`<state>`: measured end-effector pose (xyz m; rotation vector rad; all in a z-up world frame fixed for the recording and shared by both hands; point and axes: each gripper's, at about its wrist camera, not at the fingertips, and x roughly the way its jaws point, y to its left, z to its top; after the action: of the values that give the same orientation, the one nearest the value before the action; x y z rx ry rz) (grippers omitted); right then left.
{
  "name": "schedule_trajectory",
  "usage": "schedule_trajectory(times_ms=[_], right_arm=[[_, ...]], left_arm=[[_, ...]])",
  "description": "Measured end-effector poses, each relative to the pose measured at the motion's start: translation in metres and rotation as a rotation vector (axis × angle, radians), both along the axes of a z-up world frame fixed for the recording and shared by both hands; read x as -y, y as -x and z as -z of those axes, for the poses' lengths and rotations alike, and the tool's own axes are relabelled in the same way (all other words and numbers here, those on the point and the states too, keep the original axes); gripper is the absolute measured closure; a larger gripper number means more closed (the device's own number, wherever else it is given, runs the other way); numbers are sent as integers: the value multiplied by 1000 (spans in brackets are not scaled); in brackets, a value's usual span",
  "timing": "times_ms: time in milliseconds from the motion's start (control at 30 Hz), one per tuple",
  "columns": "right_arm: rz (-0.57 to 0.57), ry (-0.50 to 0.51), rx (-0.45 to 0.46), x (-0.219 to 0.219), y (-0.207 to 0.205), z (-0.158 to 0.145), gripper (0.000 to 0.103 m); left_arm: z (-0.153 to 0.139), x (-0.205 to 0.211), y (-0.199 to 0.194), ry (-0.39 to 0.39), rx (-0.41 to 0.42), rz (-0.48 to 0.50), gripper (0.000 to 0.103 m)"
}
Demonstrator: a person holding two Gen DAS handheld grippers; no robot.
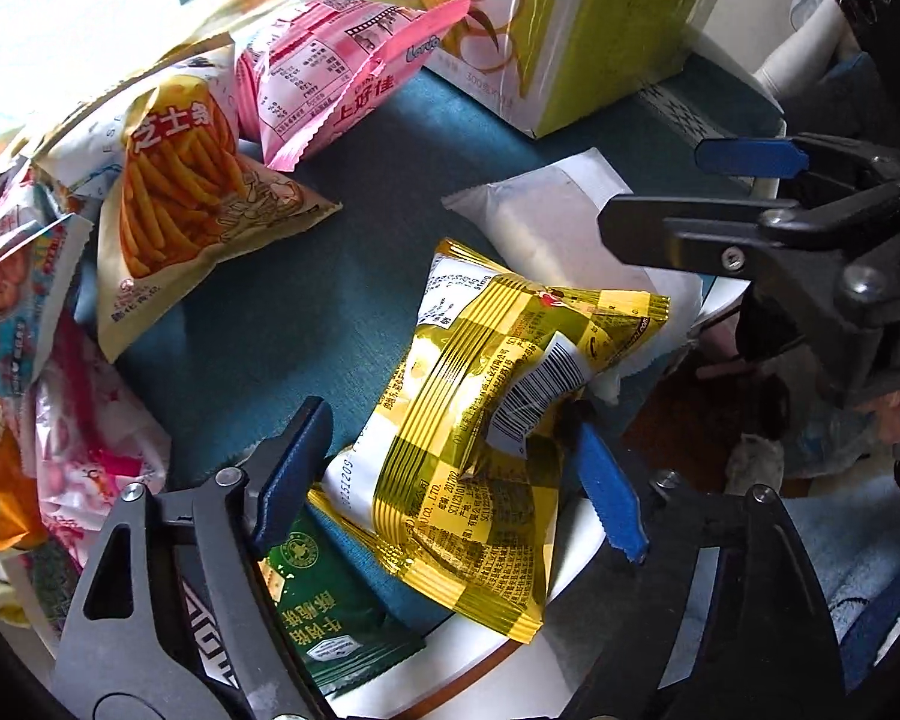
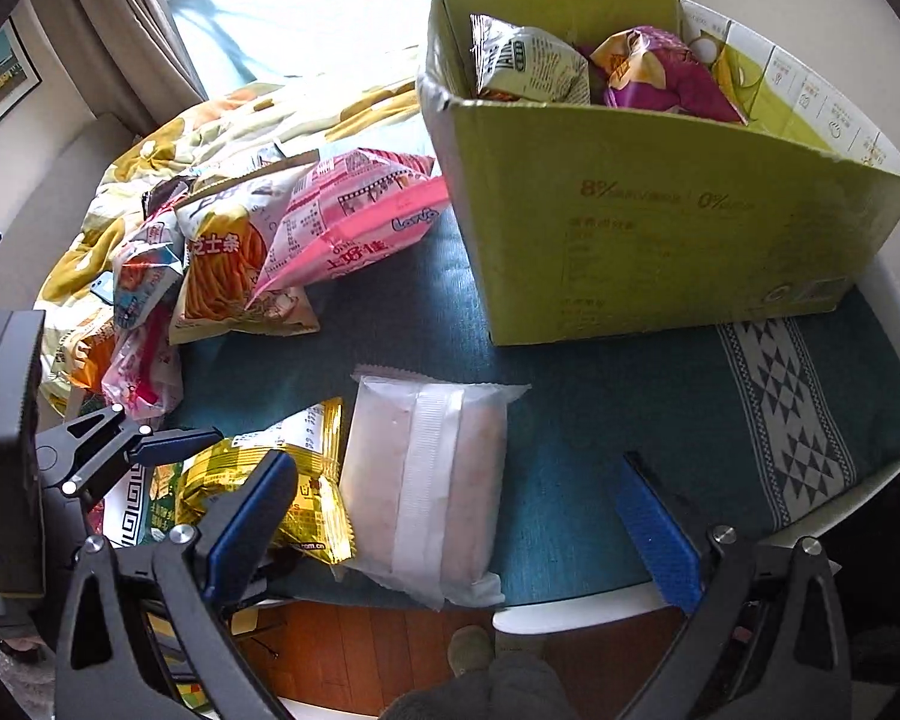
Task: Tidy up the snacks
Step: 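Grasp the yellow foil bag with left gripper while right gripper grasps white wrapped pad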
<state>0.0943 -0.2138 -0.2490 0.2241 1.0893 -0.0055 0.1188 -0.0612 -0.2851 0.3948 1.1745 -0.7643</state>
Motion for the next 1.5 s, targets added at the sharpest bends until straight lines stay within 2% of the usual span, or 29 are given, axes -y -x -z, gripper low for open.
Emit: schedule_trajectory(times_ms=[367,433,500,733,800,1000,1067,1100,1300,1500], right_arm=[[15,5,-26,-5,-6,18,0],[16,3,-24,-5,-6,19,0],[16,11,-25,-7,-6,19,0],[0,35,-36,-16,-8,22,0],[-8,51,-38,-20,-10,25,4],[-23,96,-54,-28,-13,36,23],[-27,97,-53,-29,-14,38,37],[-31,104,-44,-29,-14,38,39],[-38,66,-29,-25,-8,34,43],[-49,60,10,-22,2,15,43]], left_arm=[[-2,-21,-11,19,4,-171,47],[0,-26,-16,9,-2,-202,59],[0,-29,-20,23,-11,-232,64],[-2,-34,-23,27,-2,-274,65],[-3,-34,-23,28,-5,-285,65],[-4,-32,-22,24,5,-300,67],[-6,-32,-23,26,5,-304,68],[-7,-33,-23,29,3,-306,68],[-19,-37,-22,52,8,-321,69],[-40,-43,-17,69,29,-340,70]])
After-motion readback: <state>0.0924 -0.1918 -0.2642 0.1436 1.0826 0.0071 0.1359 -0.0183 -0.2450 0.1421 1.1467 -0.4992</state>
